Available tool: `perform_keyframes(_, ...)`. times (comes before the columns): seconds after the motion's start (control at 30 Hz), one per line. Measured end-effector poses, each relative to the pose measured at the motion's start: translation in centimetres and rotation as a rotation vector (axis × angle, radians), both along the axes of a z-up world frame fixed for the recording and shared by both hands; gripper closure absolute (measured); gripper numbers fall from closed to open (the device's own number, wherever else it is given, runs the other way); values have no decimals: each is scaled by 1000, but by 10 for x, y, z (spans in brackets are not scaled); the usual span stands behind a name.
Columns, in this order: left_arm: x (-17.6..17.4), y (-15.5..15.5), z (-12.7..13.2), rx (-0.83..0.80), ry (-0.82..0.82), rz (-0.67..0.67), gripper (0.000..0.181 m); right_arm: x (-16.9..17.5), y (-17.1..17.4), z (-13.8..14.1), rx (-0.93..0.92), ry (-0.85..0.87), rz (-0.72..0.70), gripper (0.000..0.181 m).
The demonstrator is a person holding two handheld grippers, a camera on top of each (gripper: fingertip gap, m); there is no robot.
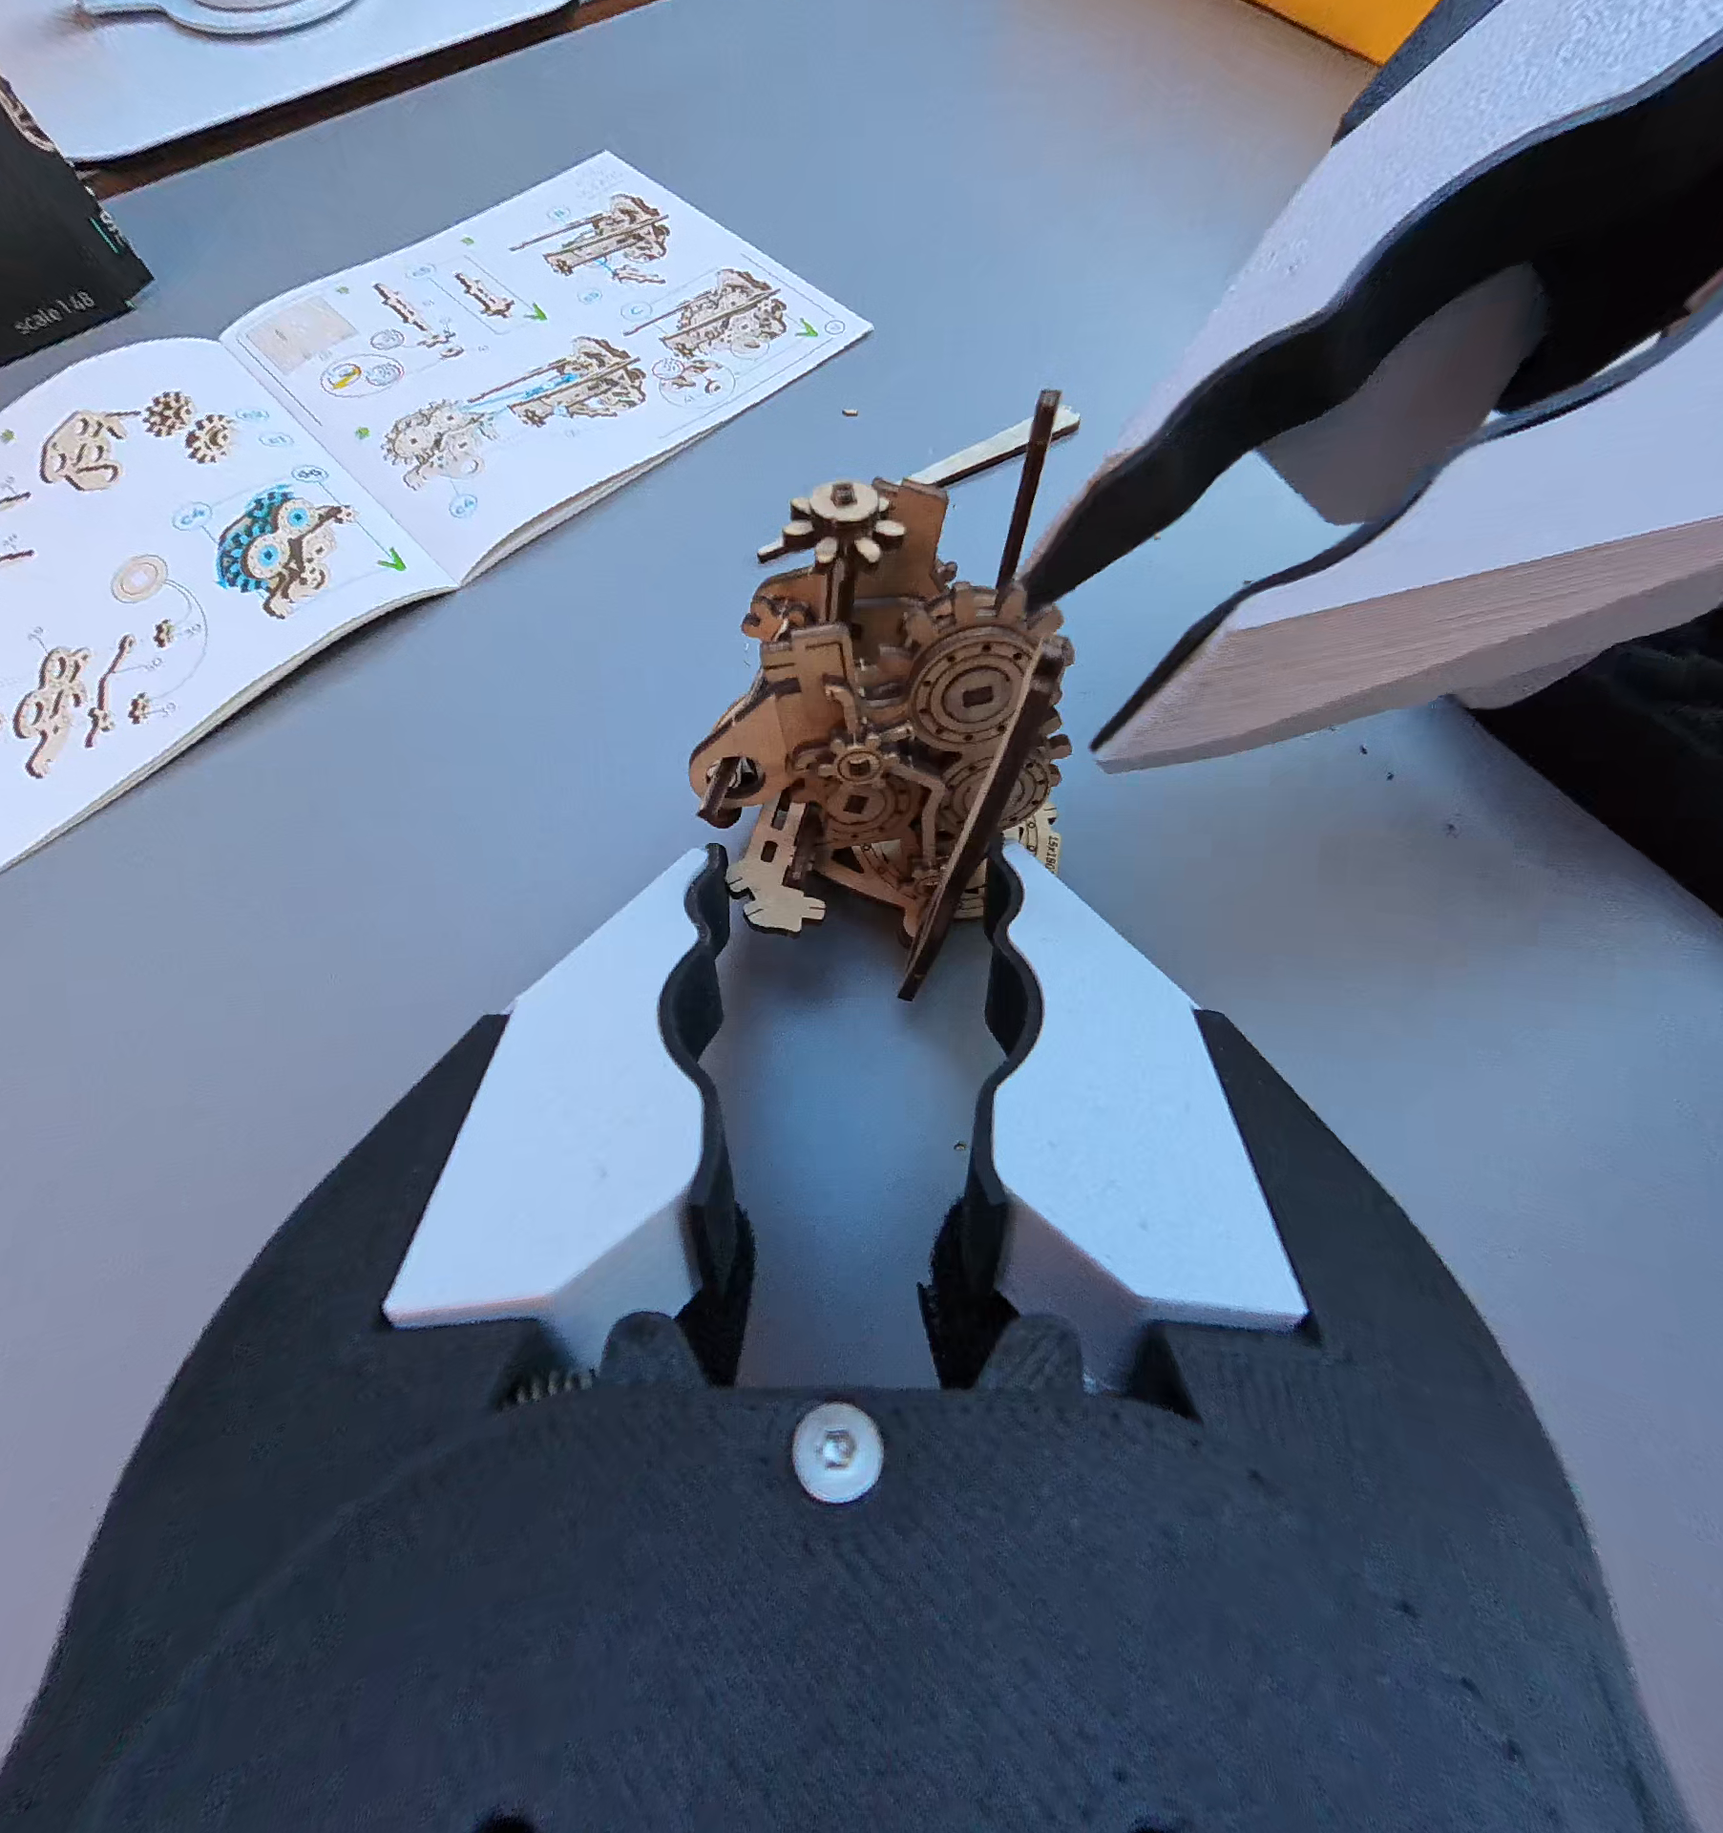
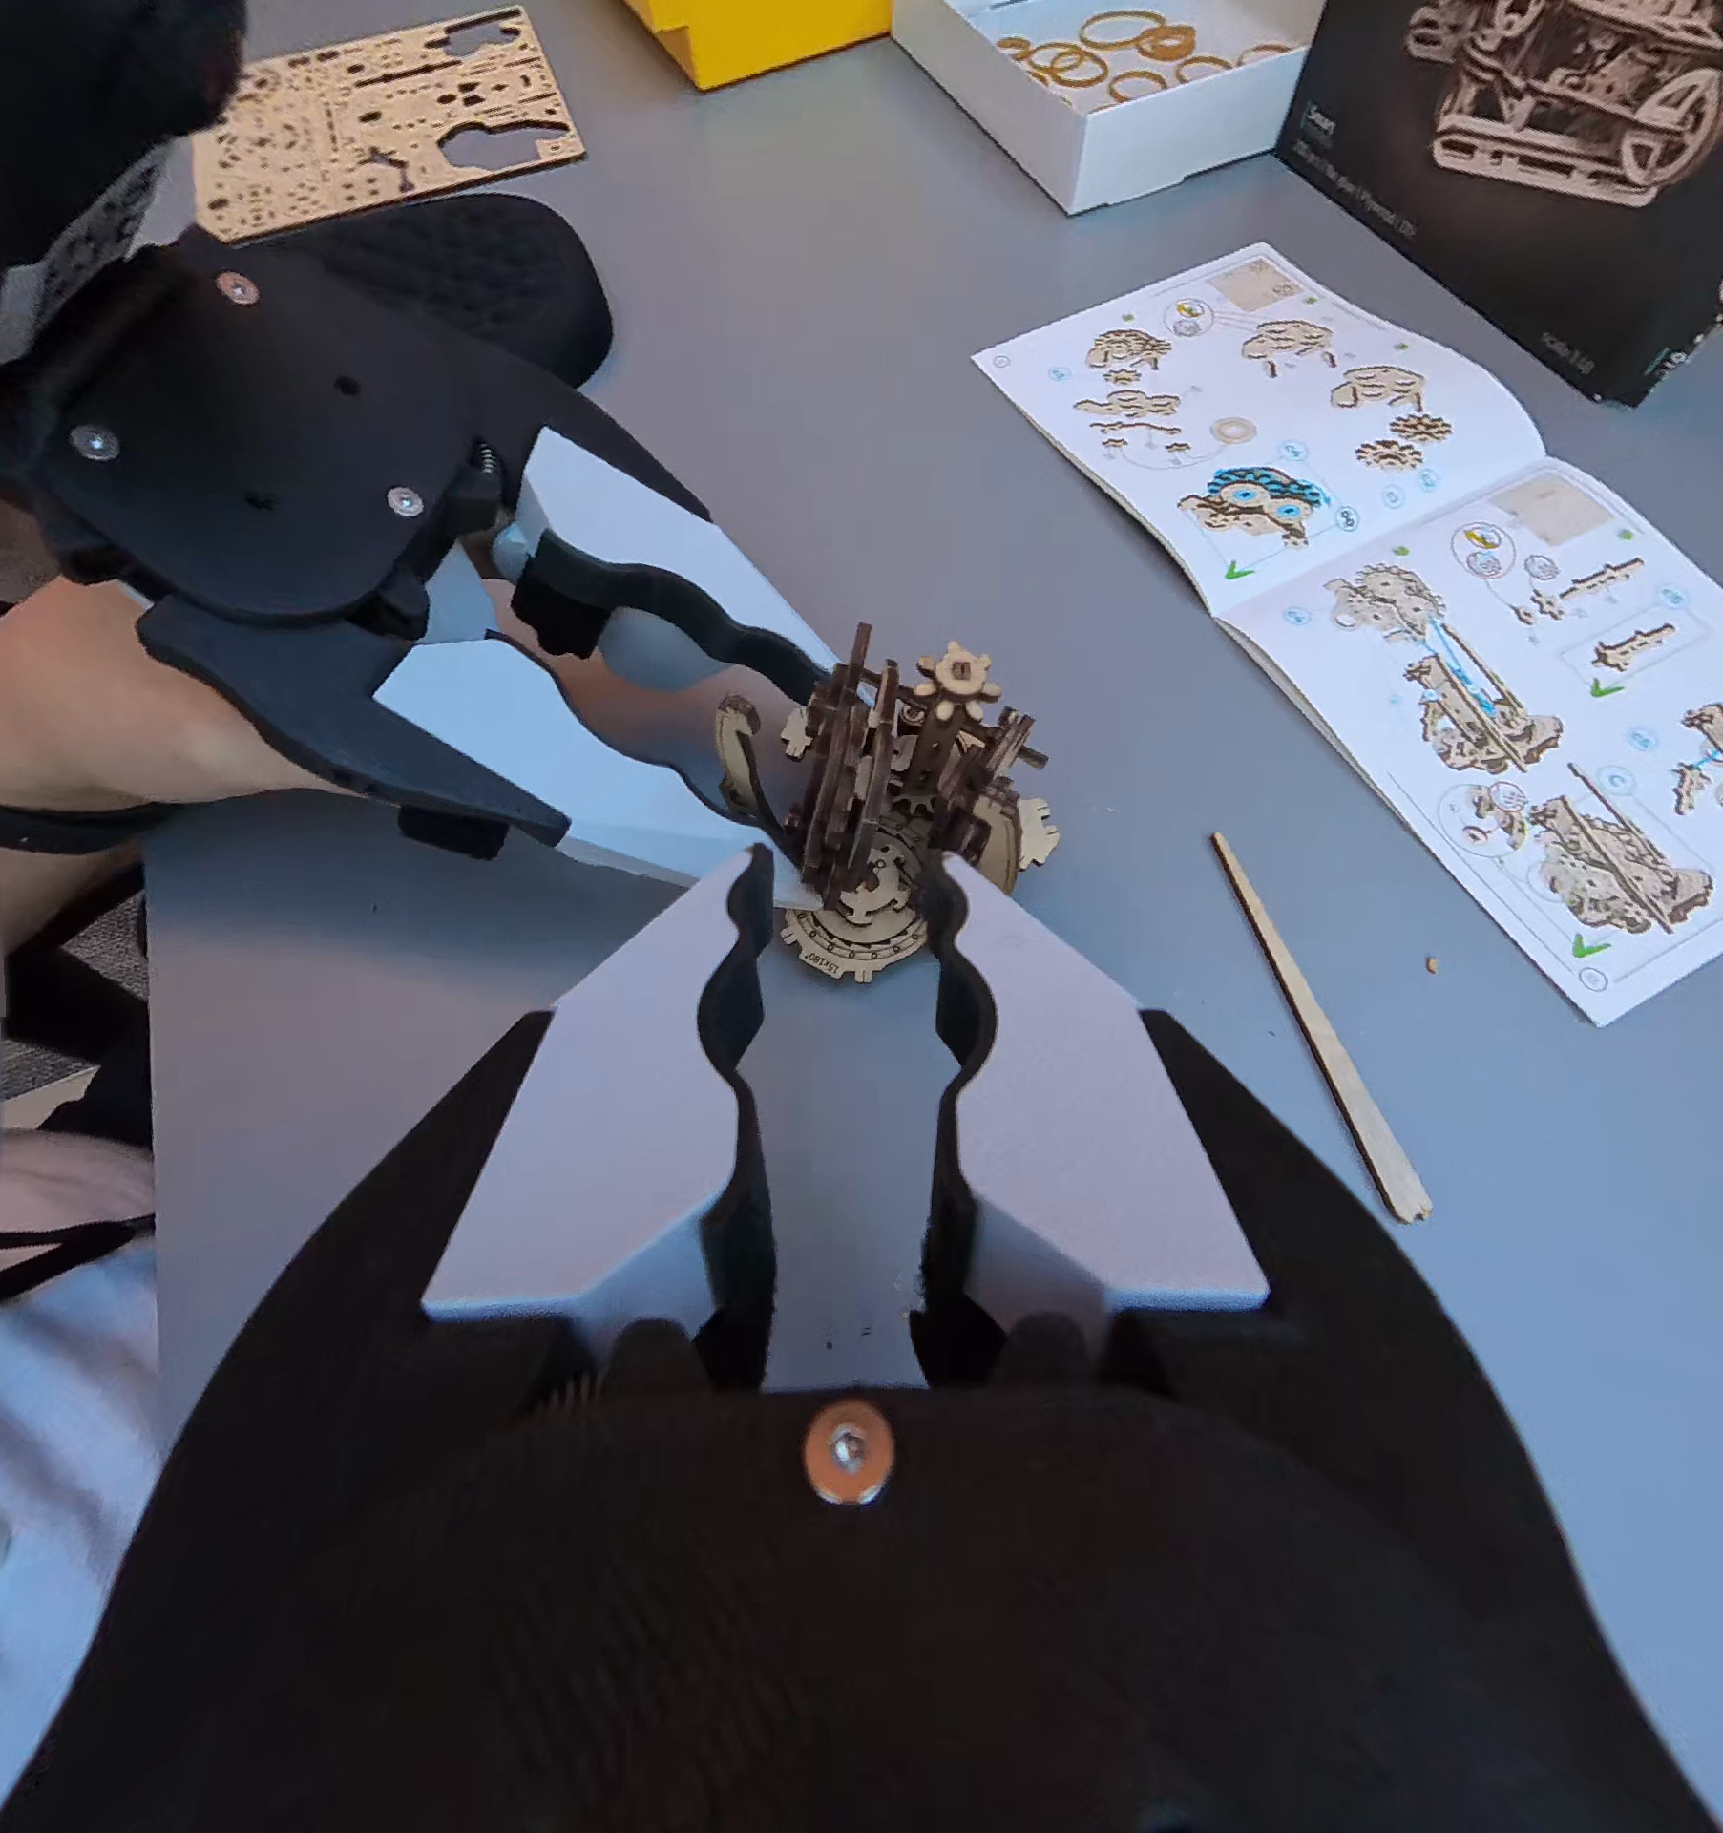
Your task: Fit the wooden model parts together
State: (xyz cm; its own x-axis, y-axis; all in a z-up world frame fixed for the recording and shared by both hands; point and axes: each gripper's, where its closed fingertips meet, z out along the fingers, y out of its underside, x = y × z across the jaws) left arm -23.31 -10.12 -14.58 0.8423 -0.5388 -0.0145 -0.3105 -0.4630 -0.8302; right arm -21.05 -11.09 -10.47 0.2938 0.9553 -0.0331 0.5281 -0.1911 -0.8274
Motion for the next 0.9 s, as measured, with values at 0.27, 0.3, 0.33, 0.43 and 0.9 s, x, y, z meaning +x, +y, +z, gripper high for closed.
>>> perform_keyframes(0.27, 1, 1, 0, -5, 10, 28, 130, -7, 4, -5, -100, 5, -40, 154)
perform_keyframes(0.3, 2, 2, -1, -5, 10, 30, 130, -8, 4, -6, -105, 0, -39, 155)
perform_keyframes(0.33, 2, 2, -1, -5, 9, 32, 131, -8, 5, -7, -107, -5, -39, 157)
perform_keyframes(0.43, 3, 2, -1, -7, 9, 42, 131, -10, 6, -12, -121, -14, -35, 171)
perform_keyframes(0.9, 0, -14, -5, -48, -13, -38, 124, -9, 6, -11, -112, 73, -81, 172)
